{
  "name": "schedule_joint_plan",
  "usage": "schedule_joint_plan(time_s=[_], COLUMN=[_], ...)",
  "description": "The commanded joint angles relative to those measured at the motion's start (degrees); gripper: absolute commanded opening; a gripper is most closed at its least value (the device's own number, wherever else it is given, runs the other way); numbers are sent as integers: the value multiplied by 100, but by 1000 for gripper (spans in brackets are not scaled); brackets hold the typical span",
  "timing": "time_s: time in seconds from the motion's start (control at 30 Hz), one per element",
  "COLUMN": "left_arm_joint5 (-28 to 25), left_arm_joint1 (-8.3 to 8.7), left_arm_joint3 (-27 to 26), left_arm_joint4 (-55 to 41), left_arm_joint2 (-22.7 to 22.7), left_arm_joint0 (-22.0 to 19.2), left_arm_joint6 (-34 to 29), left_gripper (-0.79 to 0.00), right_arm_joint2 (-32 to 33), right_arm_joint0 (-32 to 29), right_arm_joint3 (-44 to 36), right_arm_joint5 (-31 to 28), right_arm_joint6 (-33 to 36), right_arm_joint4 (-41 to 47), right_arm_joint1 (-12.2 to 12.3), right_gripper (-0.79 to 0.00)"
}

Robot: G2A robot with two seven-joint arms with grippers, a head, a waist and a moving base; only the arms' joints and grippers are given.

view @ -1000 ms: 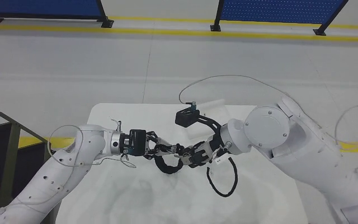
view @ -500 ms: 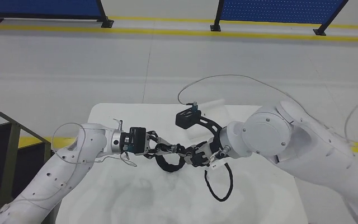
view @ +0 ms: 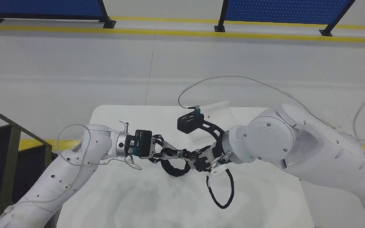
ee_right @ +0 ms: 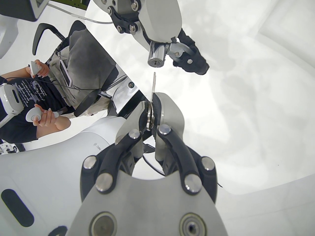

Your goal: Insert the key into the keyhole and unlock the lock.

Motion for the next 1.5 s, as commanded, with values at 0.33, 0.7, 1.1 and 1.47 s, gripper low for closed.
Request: schedule_joint_plan(time_s=[0.33, 0.7, 1.1, 1.47], left_arm_joint5=[-124, -192, -219, -239], left_arm_joint1=[-103, -167, -205, -231], left_arm_joint3=[65, 166, 257, 261], left_arm_joint4=[0, -8, 56, 56], left_arm_joint2=[103, 128, 125, 123], left_arm_joint0=[-76, -106, -102, -93], left_arm_joint6=[80, 180, 224, 244], left_gripper=[-785, -785, -785, -785], right_arm_joint2=[-300, -470, -556, -607], right_arm_joint0=[324, 490, 556, 563], right_arm_joint3=[-47, -41, -6, 132], right_arm_joint5=[138, 198, 161, 121], right_arm_joint6=[-137, -198, -160, -121], right_arm_joint4=[157, 244, 258, 277], right_arm_joint1=[48, 77, 58, -23], right_gripper=[-785, -785, -785, -785])
